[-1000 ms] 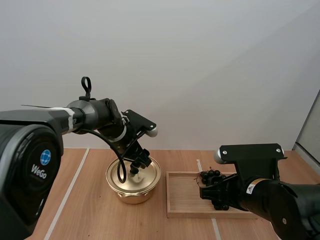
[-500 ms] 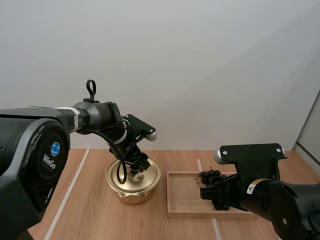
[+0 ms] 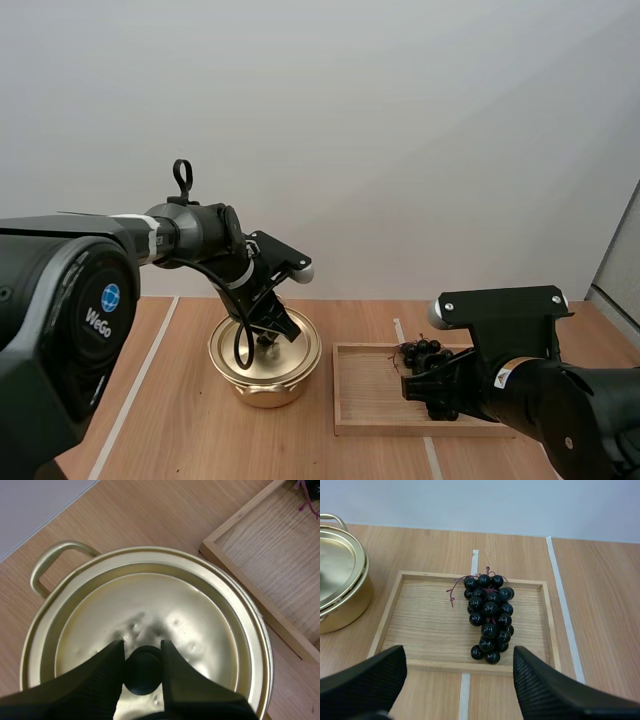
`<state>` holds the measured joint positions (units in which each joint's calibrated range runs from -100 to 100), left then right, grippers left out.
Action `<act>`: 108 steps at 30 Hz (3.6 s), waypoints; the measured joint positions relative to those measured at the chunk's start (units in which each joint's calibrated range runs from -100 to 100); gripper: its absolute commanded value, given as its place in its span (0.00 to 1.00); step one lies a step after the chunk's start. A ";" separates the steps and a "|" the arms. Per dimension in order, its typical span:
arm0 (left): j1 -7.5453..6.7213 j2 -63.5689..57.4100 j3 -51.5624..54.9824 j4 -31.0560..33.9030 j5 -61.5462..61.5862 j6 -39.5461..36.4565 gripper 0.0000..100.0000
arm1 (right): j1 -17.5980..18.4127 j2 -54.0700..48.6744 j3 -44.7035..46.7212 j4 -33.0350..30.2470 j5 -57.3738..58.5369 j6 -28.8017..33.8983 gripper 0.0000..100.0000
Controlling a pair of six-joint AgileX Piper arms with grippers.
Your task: Open the lid, put the grape in the pot, and close it
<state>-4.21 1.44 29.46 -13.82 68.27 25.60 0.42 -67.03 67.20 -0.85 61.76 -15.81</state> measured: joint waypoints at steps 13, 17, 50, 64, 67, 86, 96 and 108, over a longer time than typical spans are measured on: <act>0.00 -7.49 -5.44 0.23 5.72 -1.13 0.00 | 0.00 3.63 0.00 0.00 -0.88 -6.01 1.00; 0.00 -14.98 -8.47 0.23 8.54 -1.13 0.00 | 0.00 6.84 0.00 -0.42 -2.34 -6.23 1.00; 0.00 -31.55 -10.04 0.23 13.77 -1.41 0.00 | -4.04 59.33 -16.62 0.85 -23.50 -5.55 1.00; 0.00 -31.95 -10.04 -0.43 14.19 -1.41 0.00 | -4.04 60.53 -16.62 0.08 -25.47 -6.26 0.00; 0.00 -32.71 -10.16 -0.43 14.36 -1.41 0.00 | -4.04 60.53 -16.62 0.08 -25.47 -6.26 0.00; -0.06 -49.39 -27.80 0.96 14.54 -1.41 0.00 | 5.87 39.25 -18.59 0.08 -24.98 -6.34 0.00; -0.06 -52.28 -27.95 5.90 14.54 -1.41 0.00 | 10.96 38.84 -23.16 0.08 -19.37 -6.34 0.00; -0.06 -55.34 -28.25 6.50 14.54 -7.57 0.00 | 19.90 47.93 -33.22 0.19 -17.78 -6.44 0.00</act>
<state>-4.27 -53.90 1.21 -7.32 82.81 18.03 20.32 -19.10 33.98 -0.66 43.98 -22.25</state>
